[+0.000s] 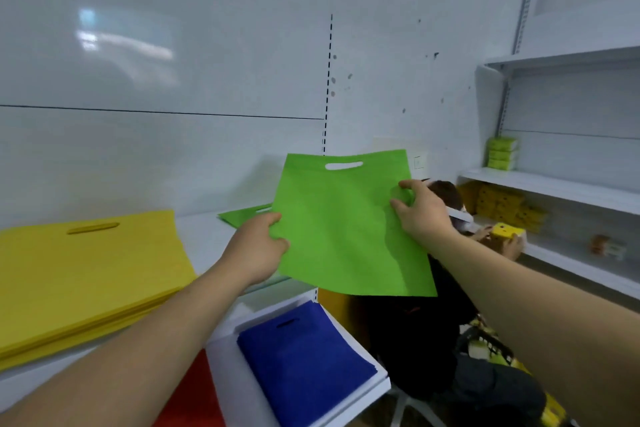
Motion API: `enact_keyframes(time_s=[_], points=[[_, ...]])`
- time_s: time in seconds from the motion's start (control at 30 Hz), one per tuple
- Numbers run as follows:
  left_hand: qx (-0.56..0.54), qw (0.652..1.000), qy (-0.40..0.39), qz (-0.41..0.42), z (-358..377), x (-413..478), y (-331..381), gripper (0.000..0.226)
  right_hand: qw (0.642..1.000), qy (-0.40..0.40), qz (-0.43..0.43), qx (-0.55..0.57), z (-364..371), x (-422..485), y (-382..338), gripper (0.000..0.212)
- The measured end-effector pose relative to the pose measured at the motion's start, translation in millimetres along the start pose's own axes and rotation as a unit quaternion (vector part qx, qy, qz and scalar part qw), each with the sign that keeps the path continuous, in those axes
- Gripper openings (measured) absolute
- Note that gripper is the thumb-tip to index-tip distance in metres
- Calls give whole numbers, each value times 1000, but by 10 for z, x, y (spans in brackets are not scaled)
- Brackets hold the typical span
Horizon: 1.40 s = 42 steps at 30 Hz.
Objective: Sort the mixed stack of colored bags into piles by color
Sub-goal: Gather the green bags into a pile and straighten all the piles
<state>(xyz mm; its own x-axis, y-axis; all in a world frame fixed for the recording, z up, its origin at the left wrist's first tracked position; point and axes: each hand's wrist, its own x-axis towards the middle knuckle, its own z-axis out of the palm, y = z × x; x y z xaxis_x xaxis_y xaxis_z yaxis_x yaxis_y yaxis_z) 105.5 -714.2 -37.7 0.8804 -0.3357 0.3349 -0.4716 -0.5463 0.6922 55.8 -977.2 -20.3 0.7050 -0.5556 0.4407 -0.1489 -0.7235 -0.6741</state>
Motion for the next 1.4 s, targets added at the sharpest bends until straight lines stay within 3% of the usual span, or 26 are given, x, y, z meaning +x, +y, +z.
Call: enact_keyframes(time_s=[0.37, 0.57, 0.83, 1.13, 1.4], points=[[111, 990, 5, -86, 262, 282, -195, 71, 986, -127, -101, -41, 912, 917, 18, 37], [215, 960, -3, -181, 512, 334, -154, 73, 959, -212, -181, -42, 1354, 1432, 34, 37], [298, 923, -10, -242, 850, 382, 0, 93, 900, -393, -173, -78, 1680, 1806, 276, 68], [294, 924, -19, -242, 936, 417, 55, 83, 901, -370, -209, -85, 1599, 1736, 376, 60], [305, 918, -42, -250, 854, 395, 38, 94, 902, -363, -219, -80, 1512, 1711, 408, 53]])
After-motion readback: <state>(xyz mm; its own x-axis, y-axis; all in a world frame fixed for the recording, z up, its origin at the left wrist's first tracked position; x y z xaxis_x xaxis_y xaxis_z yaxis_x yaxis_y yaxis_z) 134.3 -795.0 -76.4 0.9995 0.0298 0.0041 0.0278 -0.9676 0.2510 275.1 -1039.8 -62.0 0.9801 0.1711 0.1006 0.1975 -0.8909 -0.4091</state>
